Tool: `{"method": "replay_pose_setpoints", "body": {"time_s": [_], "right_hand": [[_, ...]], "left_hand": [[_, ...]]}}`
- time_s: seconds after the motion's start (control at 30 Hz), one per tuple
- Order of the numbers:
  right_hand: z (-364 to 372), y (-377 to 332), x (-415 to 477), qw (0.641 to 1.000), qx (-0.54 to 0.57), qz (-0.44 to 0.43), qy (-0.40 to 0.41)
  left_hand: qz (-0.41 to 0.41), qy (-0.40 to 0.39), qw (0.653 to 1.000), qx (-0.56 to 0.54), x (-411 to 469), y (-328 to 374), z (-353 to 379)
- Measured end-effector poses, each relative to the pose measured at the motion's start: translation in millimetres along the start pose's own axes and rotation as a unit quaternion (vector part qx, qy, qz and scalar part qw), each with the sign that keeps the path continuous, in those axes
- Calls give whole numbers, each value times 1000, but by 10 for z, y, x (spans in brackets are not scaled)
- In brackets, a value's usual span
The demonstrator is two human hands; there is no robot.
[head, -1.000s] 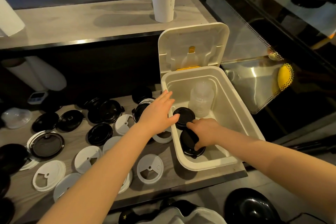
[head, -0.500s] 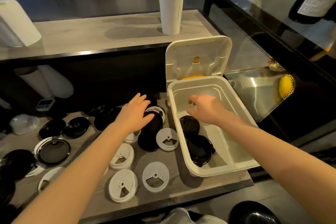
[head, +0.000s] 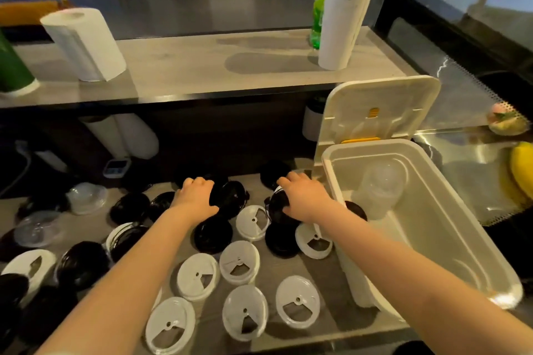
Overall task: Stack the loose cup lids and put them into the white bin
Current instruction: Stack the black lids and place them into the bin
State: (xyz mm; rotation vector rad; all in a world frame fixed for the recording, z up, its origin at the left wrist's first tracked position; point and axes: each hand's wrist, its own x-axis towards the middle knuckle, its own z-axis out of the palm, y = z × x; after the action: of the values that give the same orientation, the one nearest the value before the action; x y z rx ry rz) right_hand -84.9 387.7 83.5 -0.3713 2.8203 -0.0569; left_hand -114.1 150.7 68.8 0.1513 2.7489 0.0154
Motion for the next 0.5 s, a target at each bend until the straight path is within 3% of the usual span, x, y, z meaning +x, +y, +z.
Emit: {"method": "replay_pose_setpoints", "body": {"time_s": [0.1,0.23,0.4,0.5], "right_hand": [[172,-14,90,998,-5,32,-45],[323,-2,177,998,-2,57,-30],[420,-7,273,994,2,97,-49],[411,5,284,993,12,111,-28]], "left_hand": [[7,12,1000,-21,162,-43,68],[6,36,998,-46,351,21,128],[3,-5,998,-64,514,112,248],[6,34,997,-67,532,119,267]]}}
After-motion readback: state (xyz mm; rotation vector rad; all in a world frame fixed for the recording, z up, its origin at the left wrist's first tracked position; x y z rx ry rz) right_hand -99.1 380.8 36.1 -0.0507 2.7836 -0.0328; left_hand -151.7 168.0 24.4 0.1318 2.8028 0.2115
